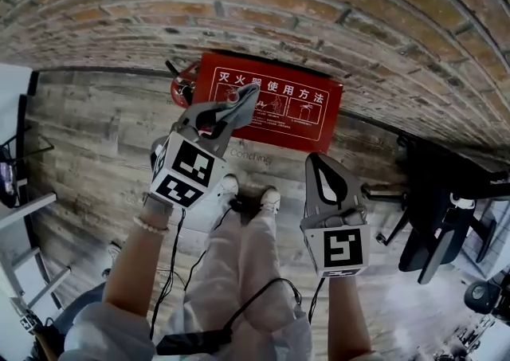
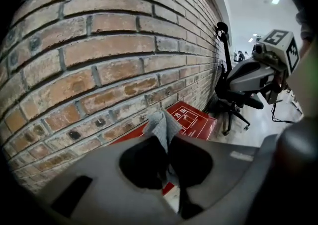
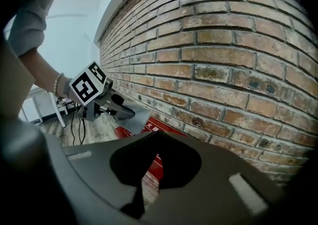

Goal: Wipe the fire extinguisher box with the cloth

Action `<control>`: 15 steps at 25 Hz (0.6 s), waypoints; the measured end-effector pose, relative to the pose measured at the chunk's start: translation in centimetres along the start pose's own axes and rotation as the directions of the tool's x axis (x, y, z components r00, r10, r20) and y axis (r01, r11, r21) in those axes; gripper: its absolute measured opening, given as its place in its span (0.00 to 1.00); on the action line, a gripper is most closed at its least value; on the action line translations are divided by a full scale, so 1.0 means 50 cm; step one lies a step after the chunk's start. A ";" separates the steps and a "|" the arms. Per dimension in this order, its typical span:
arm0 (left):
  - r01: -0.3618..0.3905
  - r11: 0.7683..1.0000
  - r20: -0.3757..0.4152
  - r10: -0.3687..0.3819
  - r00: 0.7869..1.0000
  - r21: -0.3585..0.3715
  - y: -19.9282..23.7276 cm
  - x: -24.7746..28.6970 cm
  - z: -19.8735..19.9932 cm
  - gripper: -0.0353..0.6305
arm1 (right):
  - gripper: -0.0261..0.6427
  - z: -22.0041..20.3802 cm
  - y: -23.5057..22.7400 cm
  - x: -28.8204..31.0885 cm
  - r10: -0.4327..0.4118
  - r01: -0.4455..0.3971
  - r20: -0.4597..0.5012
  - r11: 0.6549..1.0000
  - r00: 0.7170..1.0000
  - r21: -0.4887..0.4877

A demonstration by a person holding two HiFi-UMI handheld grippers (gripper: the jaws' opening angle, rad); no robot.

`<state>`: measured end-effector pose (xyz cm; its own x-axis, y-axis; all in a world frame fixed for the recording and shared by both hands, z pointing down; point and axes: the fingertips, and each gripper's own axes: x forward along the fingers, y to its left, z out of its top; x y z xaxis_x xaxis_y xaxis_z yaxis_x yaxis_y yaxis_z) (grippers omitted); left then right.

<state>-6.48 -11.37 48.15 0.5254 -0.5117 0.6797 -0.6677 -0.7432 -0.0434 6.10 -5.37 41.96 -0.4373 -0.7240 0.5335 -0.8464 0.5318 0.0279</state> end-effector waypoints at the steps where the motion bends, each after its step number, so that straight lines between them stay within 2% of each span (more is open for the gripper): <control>1: 0.011 1.000 0.010 -0.011 1.000 -0.008 -0.013 0.005 0.011 0.07 | 0.05 -0.005 -0.007 -0.006 -0.005 0.005 0.000 1.000 1.000 0.004; 8: 0.104 0.994 0.036 -0.103 0.994 -0.039 -0.130 0.058 0.068 0.07 | 0.05 -0.039 -0.064 -0.049 -0.039 0.039 -0.008 0.999 0.999 0.031; 15: 0.229 0.972 0.032 -0.227 0.973 -0.056 -0.264 0.134 0.094 0.07 | 0.05 -0.073 -0.116 -0.081 -0.070 0.071 -0.013 0.996 0.997 0.060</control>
<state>8.33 -7.03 49.84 0.6802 -0.3429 0.6479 -0.5583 -0.8150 0.1548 13.89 -3.92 42.75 -0.3728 -0.7539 0.5410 -0.8919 0.4520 0.0153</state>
